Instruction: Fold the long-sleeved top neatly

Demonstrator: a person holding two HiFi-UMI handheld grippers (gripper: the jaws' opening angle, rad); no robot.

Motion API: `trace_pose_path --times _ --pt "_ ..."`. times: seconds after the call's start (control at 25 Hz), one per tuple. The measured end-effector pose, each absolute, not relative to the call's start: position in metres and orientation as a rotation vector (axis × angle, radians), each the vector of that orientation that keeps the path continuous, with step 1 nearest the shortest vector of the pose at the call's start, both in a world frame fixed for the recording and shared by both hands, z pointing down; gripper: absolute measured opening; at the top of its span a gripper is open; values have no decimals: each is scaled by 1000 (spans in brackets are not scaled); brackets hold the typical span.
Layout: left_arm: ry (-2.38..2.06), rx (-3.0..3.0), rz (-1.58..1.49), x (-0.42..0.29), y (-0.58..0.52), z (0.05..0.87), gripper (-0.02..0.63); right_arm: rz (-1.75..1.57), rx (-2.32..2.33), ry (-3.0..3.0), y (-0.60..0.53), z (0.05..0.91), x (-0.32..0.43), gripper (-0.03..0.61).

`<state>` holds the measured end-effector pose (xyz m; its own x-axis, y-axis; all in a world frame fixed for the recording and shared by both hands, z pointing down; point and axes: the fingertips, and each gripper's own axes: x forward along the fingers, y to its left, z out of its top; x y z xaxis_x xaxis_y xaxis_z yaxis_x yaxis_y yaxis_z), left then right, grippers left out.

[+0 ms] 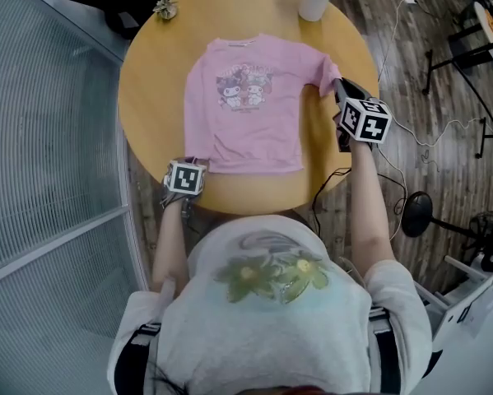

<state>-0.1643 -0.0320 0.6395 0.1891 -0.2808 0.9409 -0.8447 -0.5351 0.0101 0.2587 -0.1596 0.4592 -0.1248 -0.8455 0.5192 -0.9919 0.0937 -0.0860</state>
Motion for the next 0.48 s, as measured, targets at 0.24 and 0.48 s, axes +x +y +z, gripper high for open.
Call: trace_pose_path --times 0.24,0.48 --pt "-1004 1960 1231 -162 -35 632 18 597 1741 -2117 -183 454 195 34" --pt "-1020 1980 1173 -179 -46 620 18 609 1646 -2213 -198 450 120 34"
